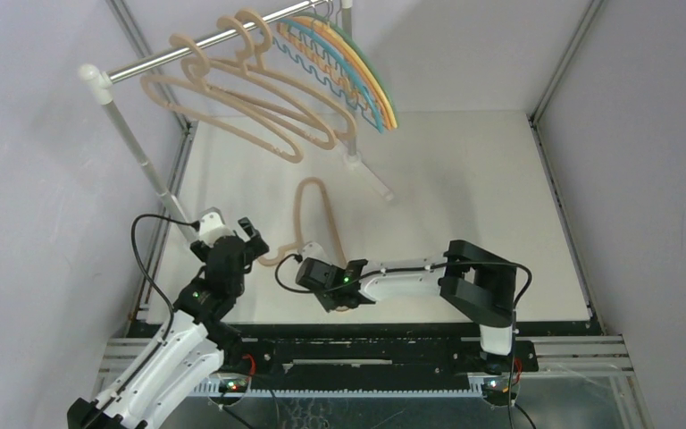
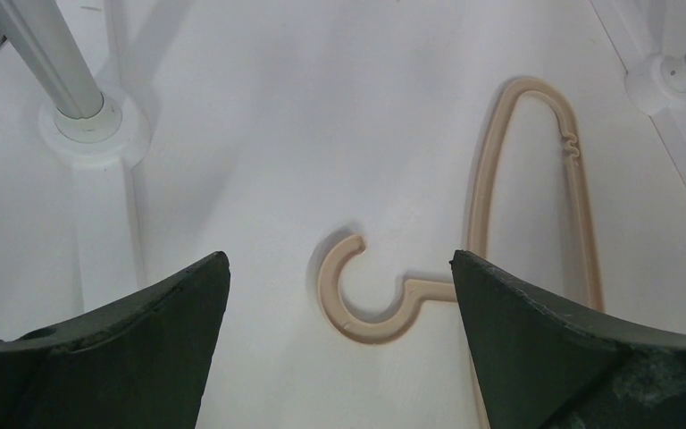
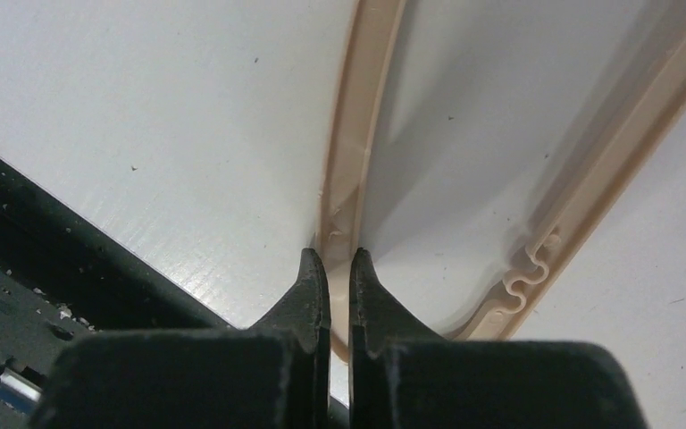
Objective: Organize the hangers
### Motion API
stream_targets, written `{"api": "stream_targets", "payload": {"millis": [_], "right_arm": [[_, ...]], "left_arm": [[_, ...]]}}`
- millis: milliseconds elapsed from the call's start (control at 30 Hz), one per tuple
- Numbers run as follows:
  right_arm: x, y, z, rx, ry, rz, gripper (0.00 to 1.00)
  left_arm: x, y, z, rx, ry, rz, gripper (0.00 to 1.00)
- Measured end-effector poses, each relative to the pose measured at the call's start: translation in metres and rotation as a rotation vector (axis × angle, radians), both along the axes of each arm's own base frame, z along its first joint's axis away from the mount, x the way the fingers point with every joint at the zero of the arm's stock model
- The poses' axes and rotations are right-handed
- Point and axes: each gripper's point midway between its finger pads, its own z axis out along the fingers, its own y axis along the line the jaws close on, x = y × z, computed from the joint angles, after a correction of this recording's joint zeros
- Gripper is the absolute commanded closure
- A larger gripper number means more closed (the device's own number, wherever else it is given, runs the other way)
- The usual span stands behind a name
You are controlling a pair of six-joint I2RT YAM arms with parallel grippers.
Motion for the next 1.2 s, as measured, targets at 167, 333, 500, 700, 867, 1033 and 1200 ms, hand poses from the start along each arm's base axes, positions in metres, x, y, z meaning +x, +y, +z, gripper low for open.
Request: {"api": "stream_targets", "payload": {"millis": [167, 333, 500, 700, 867, 1033, 1200], "right_arm": [[0.012, -0.019, 0.007, 0.027, 0.026, -0.042, 1.00], [0.058, -0.058, 0.052, 0.168, 0.079, -0.157, 1.00], [0.082, -0.067, 0.114, 0.399, 0.108, -0.157, 1.00], [0.066, -0.061, 0.129, 0.504, 0.246, -0.101, 1.00], [0.049, -0.049, 0.143, 0.584, 0.343, -0.060, 1.00], [0.040, -0.045, 0.180, 0.692, 0.351, -0.052, 1.00], [0.029, -0.045, 0.231, 0.807, 0.252, -0.018, 1.00]], "left_arm": [[-0.002, 0.002, 0.001, 0.001, -0.002, 0.004, 0.00], [-0.004, 0.004, 0.003, 0.002, -0.009, 0.013, 0.01], [-0.005, 0.006, 0.003, 0.005, -0.008, 0.017, 0.01], [-0.005, 0.007, 0.002, 0.007, -0.007, 0.023, 0.01], [-0.005, 0.007, 0.002, 0.008, -0.006, 0.023, 0.00], [-0.005, 0.007, 0.002, 0.006, -0.007, 0.024, 0.01], [-0.004, 0.006, -0.001, -0.001, -0.010, 0.026, 0.01]]}}
